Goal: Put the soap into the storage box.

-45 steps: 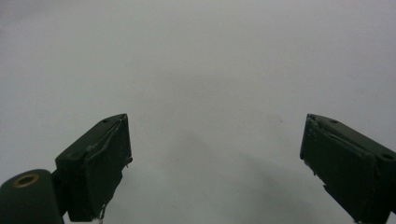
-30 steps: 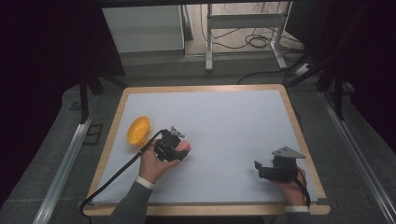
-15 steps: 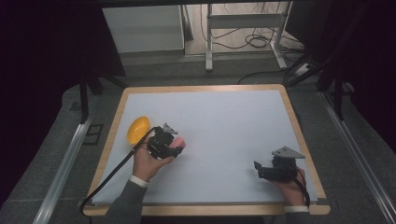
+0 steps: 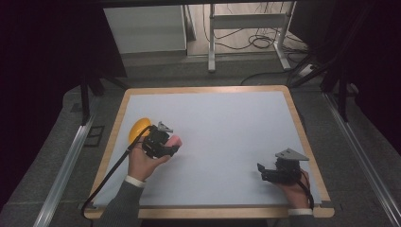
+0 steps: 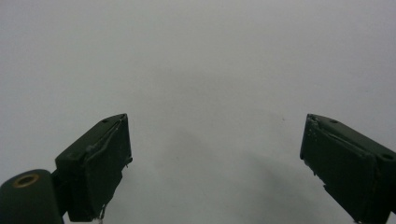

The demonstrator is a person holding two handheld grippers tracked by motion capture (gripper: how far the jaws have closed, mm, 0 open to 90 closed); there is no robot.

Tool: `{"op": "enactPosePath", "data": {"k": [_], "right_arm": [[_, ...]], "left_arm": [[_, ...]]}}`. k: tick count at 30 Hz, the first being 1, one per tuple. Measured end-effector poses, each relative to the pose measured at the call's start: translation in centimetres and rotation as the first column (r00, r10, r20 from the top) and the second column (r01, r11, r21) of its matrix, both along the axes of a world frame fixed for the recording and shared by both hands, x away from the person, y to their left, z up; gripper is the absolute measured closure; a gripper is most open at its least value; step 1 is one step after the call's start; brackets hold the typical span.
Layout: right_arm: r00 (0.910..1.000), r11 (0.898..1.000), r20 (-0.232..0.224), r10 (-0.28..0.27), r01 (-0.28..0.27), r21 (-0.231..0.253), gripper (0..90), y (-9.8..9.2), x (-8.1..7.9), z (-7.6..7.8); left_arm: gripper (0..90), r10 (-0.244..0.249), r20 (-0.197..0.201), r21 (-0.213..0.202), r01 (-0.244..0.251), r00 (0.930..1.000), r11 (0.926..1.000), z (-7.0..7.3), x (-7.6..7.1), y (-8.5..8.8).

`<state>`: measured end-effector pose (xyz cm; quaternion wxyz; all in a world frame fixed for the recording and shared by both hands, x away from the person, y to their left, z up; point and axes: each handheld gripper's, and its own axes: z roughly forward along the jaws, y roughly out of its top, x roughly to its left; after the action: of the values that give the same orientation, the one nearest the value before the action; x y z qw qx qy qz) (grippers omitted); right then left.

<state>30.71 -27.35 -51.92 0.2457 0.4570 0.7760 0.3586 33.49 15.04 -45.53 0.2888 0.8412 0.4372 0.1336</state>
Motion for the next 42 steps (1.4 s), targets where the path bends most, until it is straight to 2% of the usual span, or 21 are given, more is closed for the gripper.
{"op": "enactPosePath", "data": {"k": [16,23,26,30,33,42], "right_arm": [[0.9999,1.000,0.008,-0.006,0.006,0.002,8.4,-0.2,0.0,0.2],[0.9999,1.000,0.009,-0.006,0.006,-0.001,8.4,-0.1,-0.1,0.2],[1.0000,1.000,0.007,-0.004,0.004,-0.002,8.4,-0.1,-0.1,0.3],[0.9999,1.000,0.010,-0.012,0.012,0.004,8.4,-0.3,-0.1,0.4],[0.9997,1.000,0.015,-0.021,0.021,0.005,8.4,-0.5,-0.1,0.5],[0.9997,1.000,0.011,-0.021,0.021,0.002,8.4,-0.6,-0.1,0.4]], "left_arm": [[60.2,0.045,0.018,-0.005,-0.045,0.9988,0.9990,0.5,0.3,2.1],[60.2,0.073,0.025,-0.009,-0.073,0.9970,0.9973,1.0,0.3,3.7],[60.2,0.099,0.028,-0.021,-0.099,0.9947,0.9949,1.5,0.2,5.0],[60.2,0.111,0.025,-0.023,-0.110,0.9936,0.9937,1.9,0.2,5.9],[60.2,0.137,0.027,-0.039,-0.136,0.9902,0.9899,2.3,0.5,6.9],[60.2,0.181,0.028,-0.044,-0.180,0.9831,0.9827,2.9,1.6,8.2]]}}
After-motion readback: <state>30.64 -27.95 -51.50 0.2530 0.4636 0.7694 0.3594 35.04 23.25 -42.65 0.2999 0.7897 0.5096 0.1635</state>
